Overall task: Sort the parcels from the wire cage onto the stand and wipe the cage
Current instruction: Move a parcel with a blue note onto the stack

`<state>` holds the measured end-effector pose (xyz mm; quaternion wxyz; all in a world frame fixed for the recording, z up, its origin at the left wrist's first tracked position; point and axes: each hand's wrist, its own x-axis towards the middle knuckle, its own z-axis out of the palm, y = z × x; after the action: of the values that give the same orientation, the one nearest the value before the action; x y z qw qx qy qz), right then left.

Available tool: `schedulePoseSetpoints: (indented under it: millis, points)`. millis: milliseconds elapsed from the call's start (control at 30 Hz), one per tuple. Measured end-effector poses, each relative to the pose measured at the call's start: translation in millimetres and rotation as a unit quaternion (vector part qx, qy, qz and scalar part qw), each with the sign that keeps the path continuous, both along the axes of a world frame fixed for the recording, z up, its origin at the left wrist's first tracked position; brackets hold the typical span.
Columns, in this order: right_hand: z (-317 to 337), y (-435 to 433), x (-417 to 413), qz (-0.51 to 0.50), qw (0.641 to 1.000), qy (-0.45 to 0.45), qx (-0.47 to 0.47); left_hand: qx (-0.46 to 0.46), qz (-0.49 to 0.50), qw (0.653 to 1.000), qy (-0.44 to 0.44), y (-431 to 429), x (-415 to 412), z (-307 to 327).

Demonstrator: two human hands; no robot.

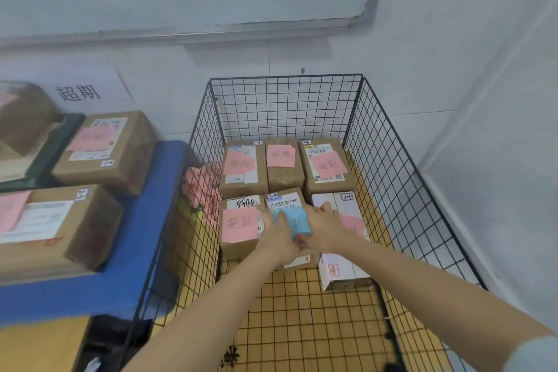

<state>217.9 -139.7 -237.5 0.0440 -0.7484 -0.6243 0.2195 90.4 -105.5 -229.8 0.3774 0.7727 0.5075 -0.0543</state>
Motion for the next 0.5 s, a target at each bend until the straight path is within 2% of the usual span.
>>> schedulePoseSetpoints:
  millis: [100, 267, 500]
  points:
    - [14, 0, -2, -0.004, 0.999, 0.034, 0.01, 0.016, -0.001, 1.0, -0.01, 0, 2, 11]
    - [42, -8, -4, -0.017, 0.987, 0.147, 0.058, 0.054, -0.014, 0.998, -0.005, -5, 4, 40]
    - [75, -3, 3, -0.097, 0.964, 0.205, 0.142, 0.106, -0.034, 0.994, -0.022, 17, 3, 88]
